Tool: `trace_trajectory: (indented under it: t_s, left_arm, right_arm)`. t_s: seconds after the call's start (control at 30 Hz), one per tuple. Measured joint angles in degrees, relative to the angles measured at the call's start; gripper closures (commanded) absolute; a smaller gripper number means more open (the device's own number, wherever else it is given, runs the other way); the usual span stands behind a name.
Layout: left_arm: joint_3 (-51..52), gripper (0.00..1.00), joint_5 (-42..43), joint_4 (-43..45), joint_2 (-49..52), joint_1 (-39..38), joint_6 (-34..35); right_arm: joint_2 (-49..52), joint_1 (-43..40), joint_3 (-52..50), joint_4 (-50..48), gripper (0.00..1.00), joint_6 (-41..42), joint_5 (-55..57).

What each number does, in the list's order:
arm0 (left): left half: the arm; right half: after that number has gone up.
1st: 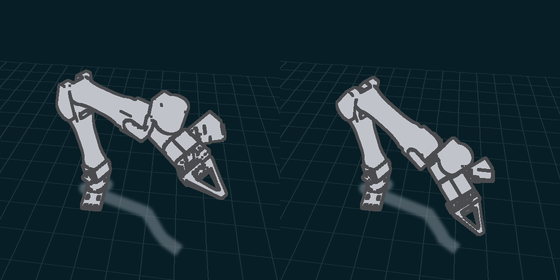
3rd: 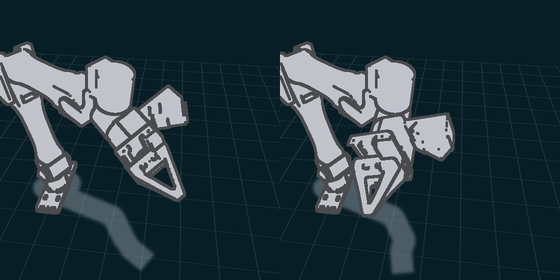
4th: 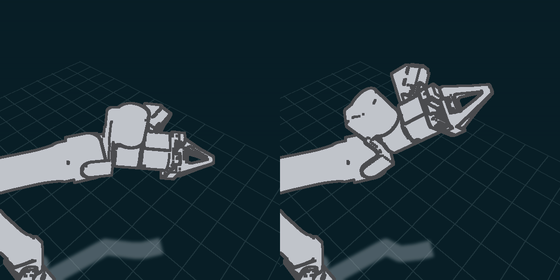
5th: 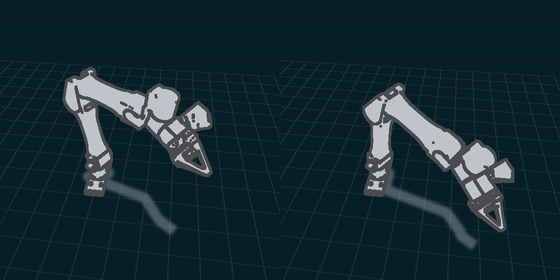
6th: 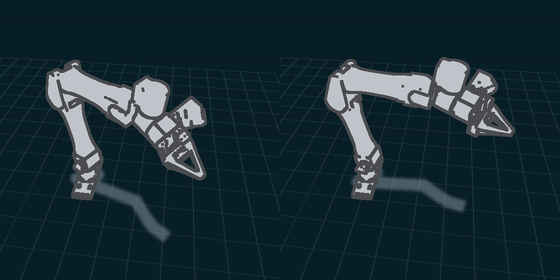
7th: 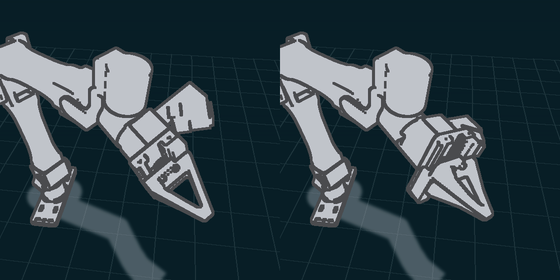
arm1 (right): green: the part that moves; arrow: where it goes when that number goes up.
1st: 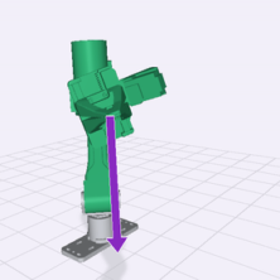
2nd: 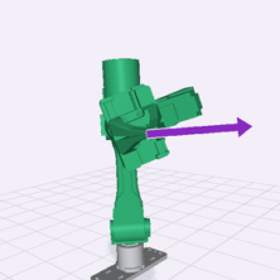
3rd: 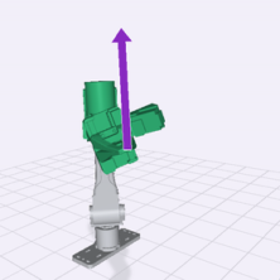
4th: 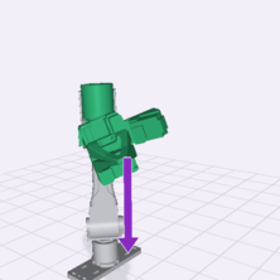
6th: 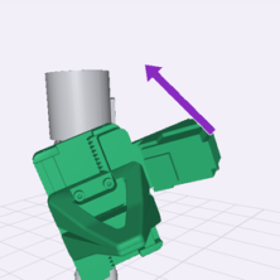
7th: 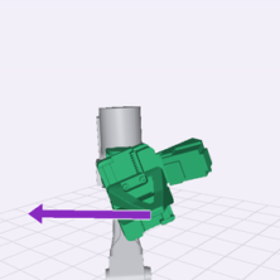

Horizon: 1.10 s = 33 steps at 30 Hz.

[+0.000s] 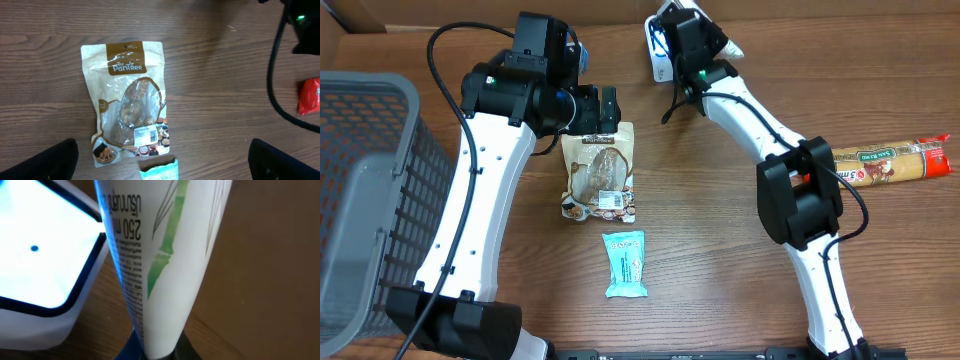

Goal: Scan the item barcode
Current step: 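Hold the white tube against the white scanner with the right gripper, then carry the white tube right and drop it beside the pasta packet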

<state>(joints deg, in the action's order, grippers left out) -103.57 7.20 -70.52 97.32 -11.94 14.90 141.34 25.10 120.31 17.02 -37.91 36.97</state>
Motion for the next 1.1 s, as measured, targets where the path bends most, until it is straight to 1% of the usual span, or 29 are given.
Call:
trace_trajectory:
  t_s: [0.3, 0.67, 0.73, 0.9, 1.03, 1.1]
  left_arm:
    - [0.0, 0.0, 0.0, 0.0, 0.0, 0.0, 0.0]
    - [0.0, 0.01, 0.0, 0.0, 0.0, 0.0, 0.0]
    - [0.0, 0.0, 0.0, 0.0, 0.0, 0.0, 0.0]
    - [0.0, 0.0, 0.0, 0.0, 0.0, 0.0, 0.0]
    - [0.0, 0.0, 0.02, 0.0, 0.0, 0.0, 0.0]
    - [0.0, 0.0, 0.0, 0.0, 0.0, 0.0, 0.0]
  right_arm:
    - [0.96, 0.11, -0.02, -0.5, 0.96, -1.05, 2.43]
    - [0.96, 1.31, -0.02, -0.39, 0.96, -1.31, 2.47]
    - [0.96, 1.55, -0.02, 0.79, 0.96, -1.31, 2.36]
    - [0.74, 1.66, -0.02, 9.01, 0.96, 1.22, -1.01]
    - [-3.19, 1.44, -0.79, 17.9, 0.96, 7.72, -6.91]
    - [-7.5, 1.03, -1.01, 23.8, 0.96, 13.03, -12.39]
